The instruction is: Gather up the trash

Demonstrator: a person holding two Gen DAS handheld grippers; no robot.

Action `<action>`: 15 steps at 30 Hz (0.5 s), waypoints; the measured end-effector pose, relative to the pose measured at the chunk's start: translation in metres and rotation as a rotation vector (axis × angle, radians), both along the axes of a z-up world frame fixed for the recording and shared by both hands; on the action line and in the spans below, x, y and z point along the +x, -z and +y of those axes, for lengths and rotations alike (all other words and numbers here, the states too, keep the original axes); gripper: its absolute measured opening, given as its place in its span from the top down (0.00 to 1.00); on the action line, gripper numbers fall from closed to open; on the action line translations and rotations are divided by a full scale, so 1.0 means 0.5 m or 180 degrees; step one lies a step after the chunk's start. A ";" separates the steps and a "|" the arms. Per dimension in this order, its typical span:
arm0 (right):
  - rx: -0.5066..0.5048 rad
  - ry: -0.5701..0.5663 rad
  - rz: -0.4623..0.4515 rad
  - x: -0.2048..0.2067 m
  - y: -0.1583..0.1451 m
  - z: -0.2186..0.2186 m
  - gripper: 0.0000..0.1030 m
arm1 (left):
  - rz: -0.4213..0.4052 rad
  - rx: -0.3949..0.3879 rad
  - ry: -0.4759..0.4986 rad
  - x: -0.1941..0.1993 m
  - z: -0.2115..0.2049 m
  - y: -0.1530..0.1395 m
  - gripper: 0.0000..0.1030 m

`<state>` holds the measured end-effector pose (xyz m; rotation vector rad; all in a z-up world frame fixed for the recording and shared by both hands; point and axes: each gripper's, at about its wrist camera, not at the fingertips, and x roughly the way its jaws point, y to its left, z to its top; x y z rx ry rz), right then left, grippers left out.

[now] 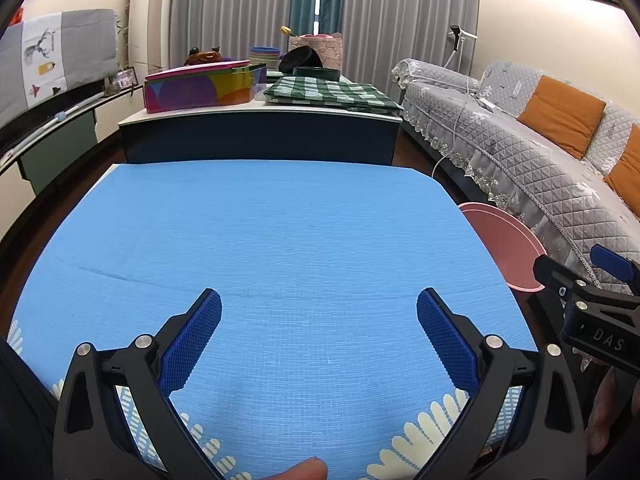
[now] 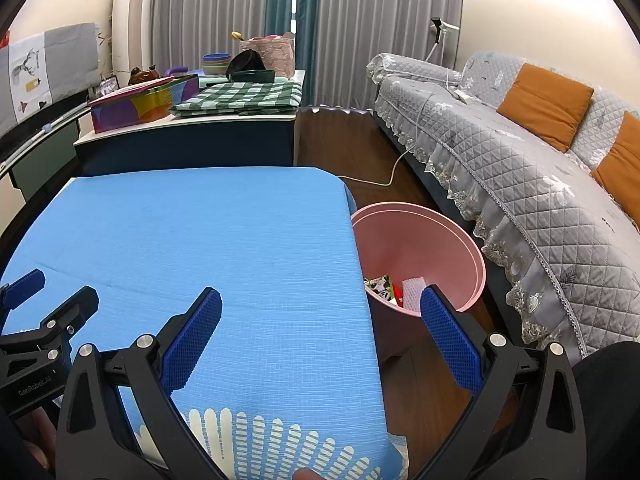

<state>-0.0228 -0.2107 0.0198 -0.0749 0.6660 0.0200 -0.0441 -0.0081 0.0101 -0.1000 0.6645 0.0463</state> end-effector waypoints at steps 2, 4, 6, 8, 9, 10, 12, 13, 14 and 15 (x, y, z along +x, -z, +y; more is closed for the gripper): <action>-0.0003 0.0002 0.0003 0.000 0.000 0.000 0.05 | 0.0002 0.0011 -0.0010 0.000 0.002 0.000 0.08; -0.0005 0.0006 0.0008 0.000 0.001 0.001 0.05 | 0.0003 0.0027 -0.0029 0.000 0.003 -0.001 0.08; -0.0002 0.0009 0.0011 0.001 0.001 -0.001 0.05 | -0.0006 0.0045 -0.0034 -0.001 0.003 -0.002 0.08; 0.0000 0.0008 0.0013 0.001 0.001 -0.002 0.05 | -0.0016 0.0060 -0.0007 -0.002 0.001 -0.003 0.08; -0.0001 0.0008 0.0013 0.001 0.001 -0.002 0.05 | -0.0025 0.0064 0.0009 -0.002 -0.001 -0.004 0.08; -0.0004 0.0007 0.0012 0.001 0.001 -0.001 0.05 | -0.0045 0.0053 0.0049 -0.004 0.000 -0.004 0.08; -0.0004 0.0003 0.0013 0.000 0.001 -0.002 0.05 | -0.0047 0.0061 0.0083 -0.006 -0.002 -0.004 0.08; -0.0004 0.0000 0.0015 0.000 0.001 -0.002 0.05 | -0.0046 0.0069 0.0084 -0.005 -0.003 -0.005 0.08; -0.0004 0.0001 0.0016 0.000 0.001 -0.001 0.05 | -0.0043 0.0074 0.0077 -0.006 -0.005 -0.005 0.08; -0.0005 -0.0002 0.0019 0.001 0.002 -0.002 0.05 | -0.0033 0.0075 0.0068 -0.004 -0.006 -0.005 0.08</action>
